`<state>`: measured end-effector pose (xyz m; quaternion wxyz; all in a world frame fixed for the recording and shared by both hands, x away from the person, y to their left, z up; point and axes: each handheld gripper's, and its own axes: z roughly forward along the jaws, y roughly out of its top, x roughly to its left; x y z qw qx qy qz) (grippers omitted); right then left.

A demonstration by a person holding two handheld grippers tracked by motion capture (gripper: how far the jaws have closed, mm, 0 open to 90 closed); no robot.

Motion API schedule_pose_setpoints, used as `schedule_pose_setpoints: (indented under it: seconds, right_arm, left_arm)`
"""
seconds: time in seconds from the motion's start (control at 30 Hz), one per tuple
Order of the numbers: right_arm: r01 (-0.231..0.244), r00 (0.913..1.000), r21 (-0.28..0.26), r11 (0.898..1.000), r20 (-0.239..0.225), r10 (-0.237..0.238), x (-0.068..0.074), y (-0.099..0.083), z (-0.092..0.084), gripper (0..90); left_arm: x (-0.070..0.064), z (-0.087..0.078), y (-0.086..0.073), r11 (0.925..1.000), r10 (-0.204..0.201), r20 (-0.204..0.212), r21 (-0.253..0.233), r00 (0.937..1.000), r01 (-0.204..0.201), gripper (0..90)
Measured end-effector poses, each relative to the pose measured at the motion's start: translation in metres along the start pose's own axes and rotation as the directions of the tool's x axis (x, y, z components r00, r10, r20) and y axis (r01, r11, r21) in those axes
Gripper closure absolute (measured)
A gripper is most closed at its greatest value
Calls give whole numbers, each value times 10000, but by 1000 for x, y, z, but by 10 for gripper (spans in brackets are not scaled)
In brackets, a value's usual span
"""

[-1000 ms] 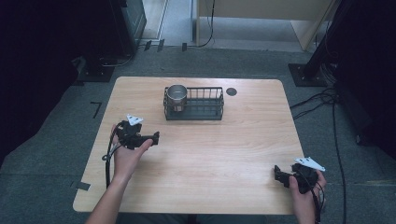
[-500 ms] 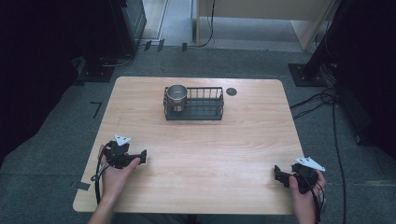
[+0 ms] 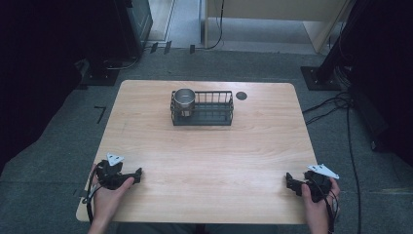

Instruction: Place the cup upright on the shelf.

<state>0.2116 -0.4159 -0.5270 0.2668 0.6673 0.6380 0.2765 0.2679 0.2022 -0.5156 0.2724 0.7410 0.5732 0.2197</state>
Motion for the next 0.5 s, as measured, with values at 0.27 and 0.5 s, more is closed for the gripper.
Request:
schedule_pose_setpoints:
  seconds: [0.27, 0.5]
  right_arm:
    - [-1, 10000, -2, 10000, 4, 1, 0, 0, 0, 0]
    - [99, 9999, 3, 10000, -68, -99, 1, 0, 0, 0]
  left_arm:
    - [13, -6, -12, 9993, 54, 65, -377, 10000, -51, 0]
    - [13, -7, -13, 9993, 6, 24, -372, 10000, -5, 0]
